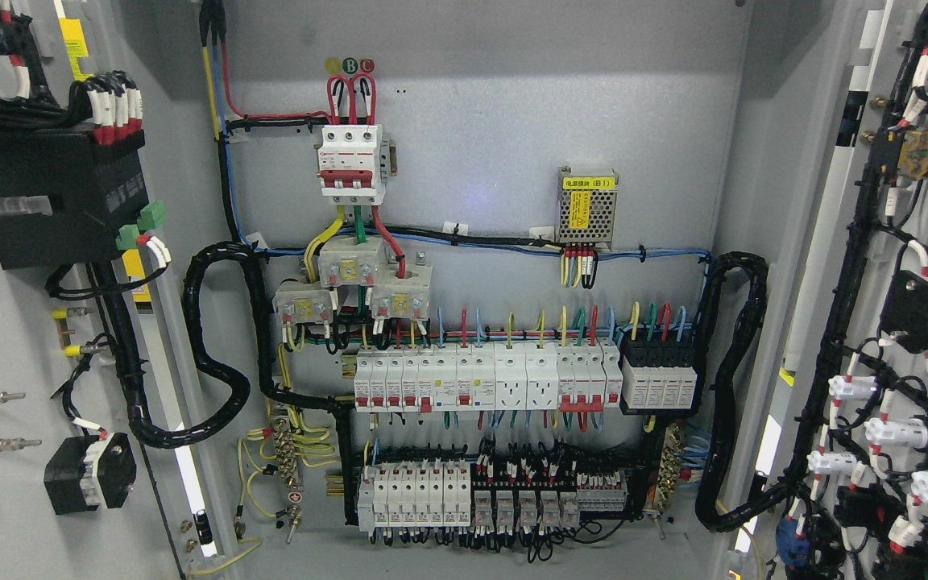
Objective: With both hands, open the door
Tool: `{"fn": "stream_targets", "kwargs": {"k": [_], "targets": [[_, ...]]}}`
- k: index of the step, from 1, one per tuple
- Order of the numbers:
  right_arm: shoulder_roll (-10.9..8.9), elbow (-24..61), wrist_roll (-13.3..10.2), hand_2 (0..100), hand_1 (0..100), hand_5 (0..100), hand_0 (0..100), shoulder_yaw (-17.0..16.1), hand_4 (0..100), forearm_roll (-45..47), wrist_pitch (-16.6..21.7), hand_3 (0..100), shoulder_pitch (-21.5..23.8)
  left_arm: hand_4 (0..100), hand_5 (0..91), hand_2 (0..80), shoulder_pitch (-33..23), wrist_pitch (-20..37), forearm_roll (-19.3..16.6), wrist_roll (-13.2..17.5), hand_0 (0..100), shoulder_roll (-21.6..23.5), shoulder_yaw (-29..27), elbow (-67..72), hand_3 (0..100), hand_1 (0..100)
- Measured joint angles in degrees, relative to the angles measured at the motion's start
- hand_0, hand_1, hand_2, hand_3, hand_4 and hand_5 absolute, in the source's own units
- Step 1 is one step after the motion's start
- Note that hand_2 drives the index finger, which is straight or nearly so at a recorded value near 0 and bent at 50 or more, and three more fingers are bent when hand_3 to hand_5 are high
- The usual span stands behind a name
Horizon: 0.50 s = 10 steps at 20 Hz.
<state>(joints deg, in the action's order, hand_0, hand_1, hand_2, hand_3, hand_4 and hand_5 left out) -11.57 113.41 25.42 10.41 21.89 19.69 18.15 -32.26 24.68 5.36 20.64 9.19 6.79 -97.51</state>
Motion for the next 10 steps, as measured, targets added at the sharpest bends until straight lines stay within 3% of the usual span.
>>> {"fn": "stream_targets", "kwargs": {"k": [4, 10], "targets": [[-0.67, 1.94, -1.84, 4, 50, 0, 0, -3.15, 0, 0.12, 6.5, 0, 3.04, 0, 0.0, 0.0, 0.65, 7.15, -0.24, 0.04, 12, 0.51, -0.68, -5.81, 0, 56], [-1.34, 3.79, -2.99, 4, 50, 0, 0, -6.17, 0, 0.52, 16.04, 0, 5.73, 0, 0.0, 0.0, 3.27, 11.58, 0.71, -0.19, 12, -0.25, -3.47, -11.45, 0, 56]]}}
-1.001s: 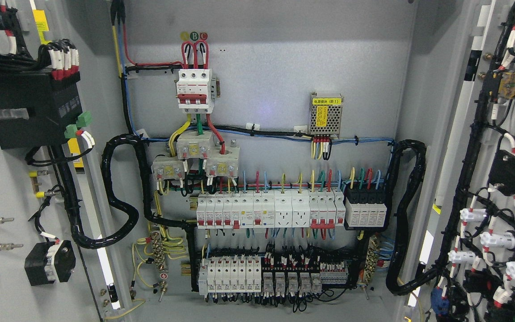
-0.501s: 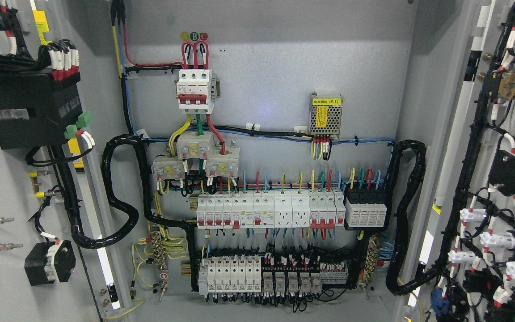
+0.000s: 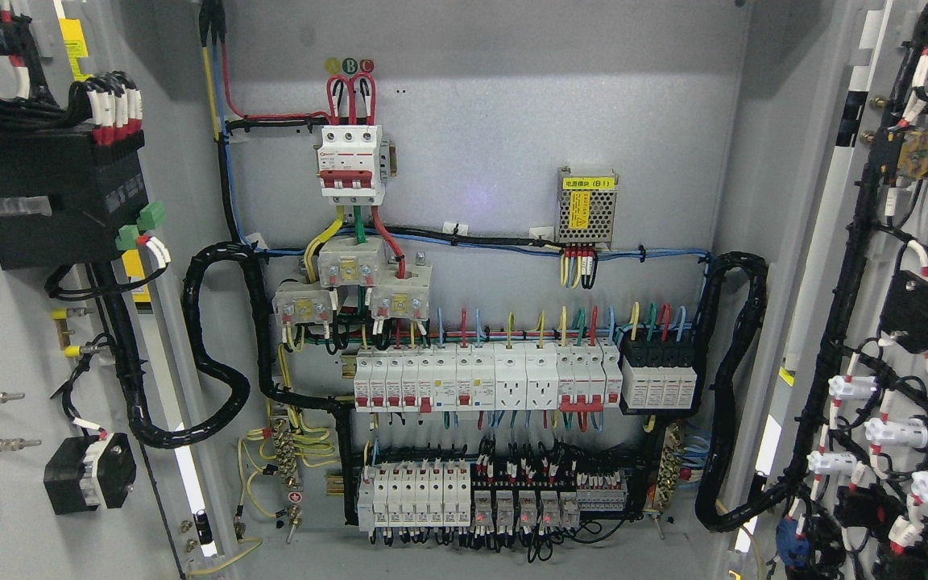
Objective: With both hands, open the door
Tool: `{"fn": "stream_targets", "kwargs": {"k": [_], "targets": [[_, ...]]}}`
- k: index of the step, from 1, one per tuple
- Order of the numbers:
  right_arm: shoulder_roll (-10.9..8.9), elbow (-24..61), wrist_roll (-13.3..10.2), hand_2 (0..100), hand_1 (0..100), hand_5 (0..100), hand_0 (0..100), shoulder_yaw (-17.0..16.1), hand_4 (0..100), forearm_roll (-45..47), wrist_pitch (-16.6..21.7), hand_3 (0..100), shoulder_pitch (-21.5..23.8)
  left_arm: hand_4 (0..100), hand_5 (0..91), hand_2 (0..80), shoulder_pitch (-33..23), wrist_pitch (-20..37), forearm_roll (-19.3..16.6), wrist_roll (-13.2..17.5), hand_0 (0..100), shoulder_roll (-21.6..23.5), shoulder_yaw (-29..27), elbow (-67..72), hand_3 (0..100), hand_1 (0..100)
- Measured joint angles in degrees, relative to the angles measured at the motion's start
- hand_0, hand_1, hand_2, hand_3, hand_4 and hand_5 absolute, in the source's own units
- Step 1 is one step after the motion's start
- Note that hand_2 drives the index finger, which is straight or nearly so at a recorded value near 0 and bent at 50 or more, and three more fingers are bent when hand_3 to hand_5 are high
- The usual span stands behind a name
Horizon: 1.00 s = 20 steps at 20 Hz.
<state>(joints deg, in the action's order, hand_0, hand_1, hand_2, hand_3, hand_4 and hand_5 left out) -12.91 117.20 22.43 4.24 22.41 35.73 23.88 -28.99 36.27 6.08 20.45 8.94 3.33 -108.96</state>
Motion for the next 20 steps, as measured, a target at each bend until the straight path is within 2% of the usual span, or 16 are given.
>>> {"fn": "stream_targets", "kwargs": {"k": [3, 7, 16, 20], "targets": [[-0.27, 0.63, -0.14, 4, 50, 0, 0, -1.0, 0, 0.24, 2.83, 0, 0.64, 0, 0.0, 0.0, 0.97, 1.61, 1.64, -0.06, 12, -0.37, -1.71, -1.85, 0, 56], [-0.57, 1.26, -0.2, 4, 50, 0, 0, -2.0, 0, 0.51, 3.55, 0, 0.65, 0, 0.0, 0.0, 1.7, 2.12, 3.87, -0.07, 12, -0.83, -3.73, -3.79, 0, 56], [-1.23, 1.97, -0.23, 4, 50, 0, 0, -3.22, 0, 1.04, 1.93, 0, -1.36, 0, 0.0, 0.0, 1.07, 2.12, 9.38, -0.13, 12, -1.68, -8.55, -6.31, 0, 56], [-1.51, 2.14, -0.24, 4, 50, 0, 0, -4.08, 0, 1.3, 0.34, 0, -2.51, 0, 0.0, 0.0, -0.06, 1.77, 13.13, 2.27, 12, -1.7, -10.58, -6.86, 0, 56]]}}
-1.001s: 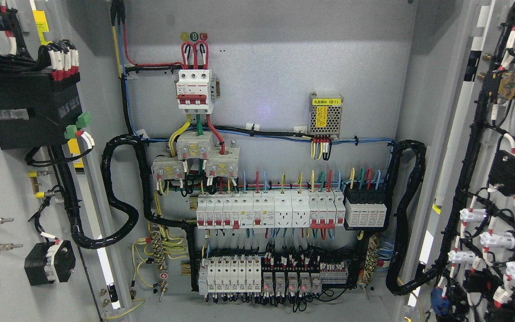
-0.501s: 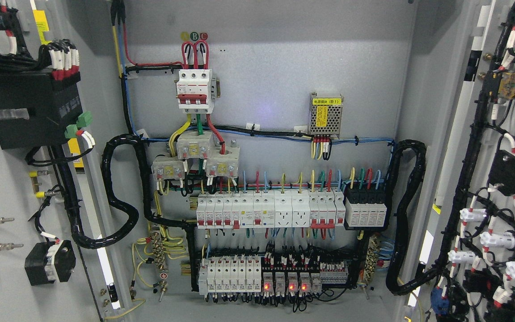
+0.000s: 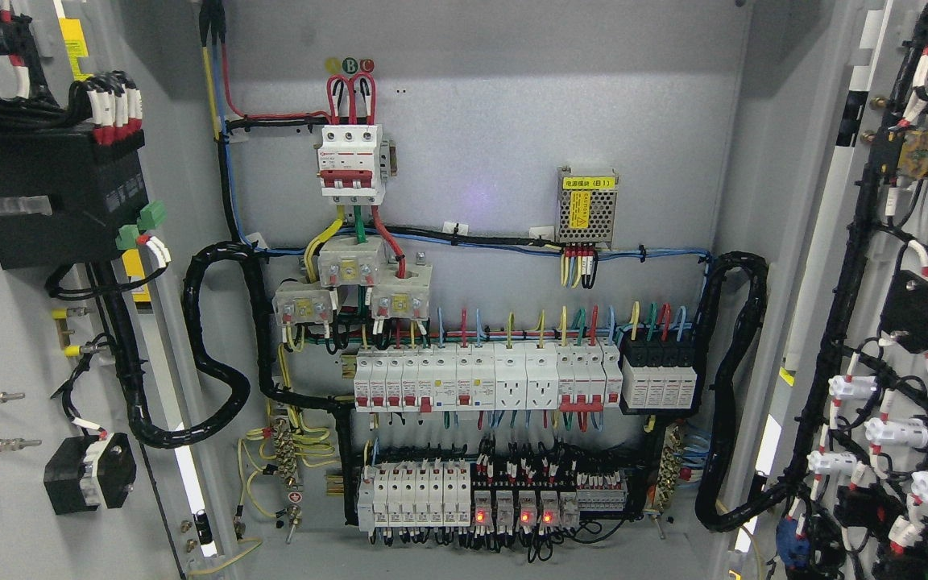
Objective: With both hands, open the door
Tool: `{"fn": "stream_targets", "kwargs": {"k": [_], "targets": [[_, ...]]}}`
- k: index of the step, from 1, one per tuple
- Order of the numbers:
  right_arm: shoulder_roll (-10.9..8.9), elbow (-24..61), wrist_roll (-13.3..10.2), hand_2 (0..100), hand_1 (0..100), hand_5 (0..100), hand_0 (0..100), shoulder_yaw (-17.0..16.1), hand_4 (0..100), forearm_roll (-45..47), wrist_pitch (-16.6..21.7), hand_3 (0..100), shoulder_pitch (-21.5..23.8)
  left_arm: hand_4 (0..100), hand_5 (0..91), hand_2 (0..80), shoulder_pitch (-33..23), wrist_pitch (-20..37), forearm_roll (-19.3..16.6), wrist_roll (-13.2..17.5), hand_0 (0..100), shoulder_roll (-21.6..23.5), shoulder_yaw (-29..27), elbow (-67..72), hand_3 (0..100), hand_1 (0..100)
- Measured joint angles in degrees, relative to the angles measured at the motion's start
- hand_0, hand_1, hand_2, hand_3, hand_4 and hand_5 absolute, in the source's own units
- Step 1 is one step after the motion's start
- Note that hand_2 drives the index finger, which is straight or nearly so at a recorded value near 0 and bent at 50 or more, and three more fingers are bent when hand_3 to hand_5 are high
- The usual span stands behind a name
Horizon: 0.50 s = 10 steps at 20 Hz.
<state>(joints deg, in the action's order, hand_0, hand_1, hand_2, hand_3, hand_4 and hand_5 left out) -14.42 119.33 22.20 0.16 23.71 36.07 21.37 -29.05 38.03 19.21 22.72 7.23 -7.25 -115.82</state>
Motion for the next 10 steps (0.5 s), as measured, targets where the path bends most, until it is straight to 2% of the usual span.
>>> {"fn": "stream_targets", "kwargs": {"k": [3, 7, 10], "targets": [[-0.16, 0.05, 0.0, 4, 50, 0, 0, -0.94, 0, 0.91, -0.95, 0, -0.75, 0, 0.0, 0.0, -1.1, -0.4, 3.43, 1.83, 12, 0.3, -1.57, -0.22, 0, 56], [-0.29, 0.09, 0.0, 4, 50, 0, 0, -2.62, 0, 3.18, -2.56, 0, -1.43, 0, 0.0, 0.0, -1.9, -4.16, 6.89, 2.88, 12, 0.75, -3.83, -0.24, 0, 56], [-0.35, 0.09, 0.0, 4, 50, 0, 0, -4.17, 0, 4.26, -2.9, 0, -1.67, 0, 0.0, 0.0, -2.11, -6.4, 9.62, 4.79, 12, 1.19, -5.48, -0.08, 0, 56]]}}
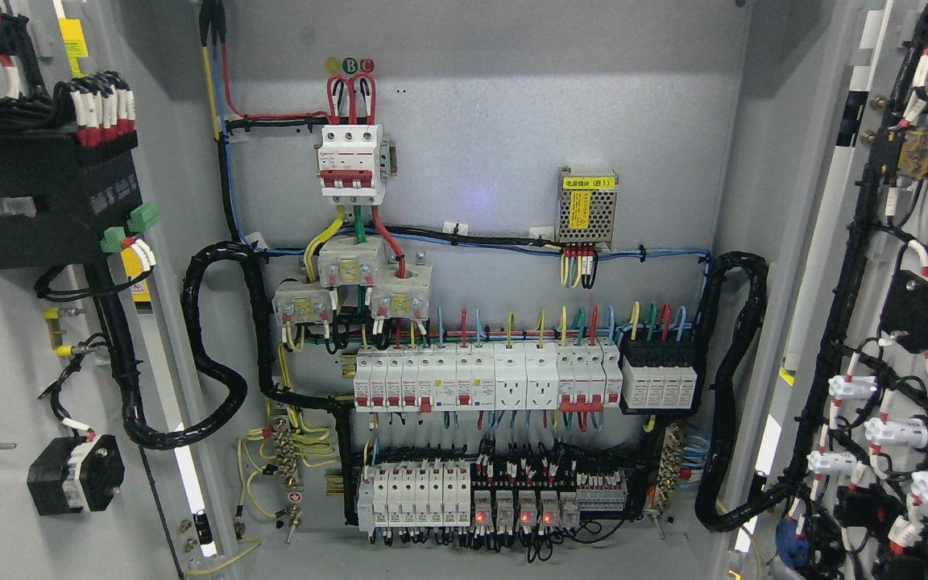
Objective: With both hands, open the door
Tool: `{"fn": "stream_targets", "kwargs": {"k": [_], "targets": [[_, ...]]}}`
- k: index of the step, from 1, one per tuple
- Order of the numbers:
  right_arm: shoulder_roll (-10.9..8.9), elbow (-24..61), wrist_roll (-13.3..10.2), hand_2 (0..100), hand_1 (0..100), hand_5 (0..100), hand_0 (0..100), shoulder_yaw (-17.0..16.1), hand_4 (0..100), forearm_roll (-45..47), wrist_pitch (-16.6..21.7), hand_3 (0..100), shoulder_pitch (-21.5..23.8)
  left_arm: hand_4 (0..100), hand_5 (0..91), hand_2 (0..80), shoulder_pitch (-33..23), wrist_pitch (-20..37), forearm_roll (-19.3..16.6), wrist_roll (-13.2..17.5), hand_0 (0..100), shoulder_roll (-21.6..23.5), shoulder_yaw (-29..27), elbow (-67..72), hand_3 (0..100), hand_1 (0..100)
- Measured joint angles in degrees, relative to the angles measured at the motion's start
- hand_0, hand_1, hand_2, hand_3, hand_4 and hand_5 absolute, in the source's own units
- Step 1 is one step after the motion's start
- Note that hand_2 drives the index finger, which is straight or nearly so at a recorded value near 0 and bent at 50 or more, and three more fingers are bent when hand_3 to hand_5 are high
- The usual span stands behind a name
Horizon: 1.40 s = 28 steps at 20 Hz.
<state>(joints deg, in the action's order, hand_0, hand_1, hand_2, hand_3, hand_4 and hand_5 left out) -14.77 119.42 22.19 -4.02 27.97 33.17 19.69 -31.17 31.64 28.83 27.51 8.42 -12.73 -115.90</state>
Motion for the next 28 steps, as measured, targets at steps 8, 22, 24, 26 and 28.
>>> {"fn": "stream_targets", "kwargs": {"k": [8, 22, 24, 26, 28], "targets": [[0.06, -0.51, -0.13, 4, 50, 0, 0, -3.61, 0, 3.72, -0.09, 0, 0.83, 0, 0.0, 0.0, 0.5, -4.72, 6.27, 4.86, 12, 2.27, -4.36, 1.83, 0, 56], [0.21, -1.5, 0.24, 4, 50, 0, 0, -8.67, 0, 9.42, 0.14, 0, 3.34, 0, 0.0, 0.0, 2.66, -10.31, 19.0, 11.44, 12, 11.61, -10.79, 9.9, 0, 56], [0.26, -1.53, 0.26, 4, 50, 0, 0, -9.45, 0, 9.87, 0.21, 0, 3.45, 0, 0.0, 0.0, 2.74, -10.41, 19.96, 11.76, 12, 12.65, -11.37, 10.93, 0, 56], [0.27, -1.6, 0.26, 4, 50, 0, 0, -10.17, 0, 10.83, 0.21, 0, 3.51, 0, 0.0, 0.0, 2.8, -10.44, 20.66, 11.97, 12, 13.56, -11.9, 11.86, 0, 56], [0.28, -1.67, 0.27, 4, 50, 0, 0, -10.8, 0, 11.68, 0.22, 0, 3.57, 0, 0.0, 0.0, 2.91, -10.48, 21.16, 12.13, 12, 14.33, -12.32, 12.74, 0, 56]]}}
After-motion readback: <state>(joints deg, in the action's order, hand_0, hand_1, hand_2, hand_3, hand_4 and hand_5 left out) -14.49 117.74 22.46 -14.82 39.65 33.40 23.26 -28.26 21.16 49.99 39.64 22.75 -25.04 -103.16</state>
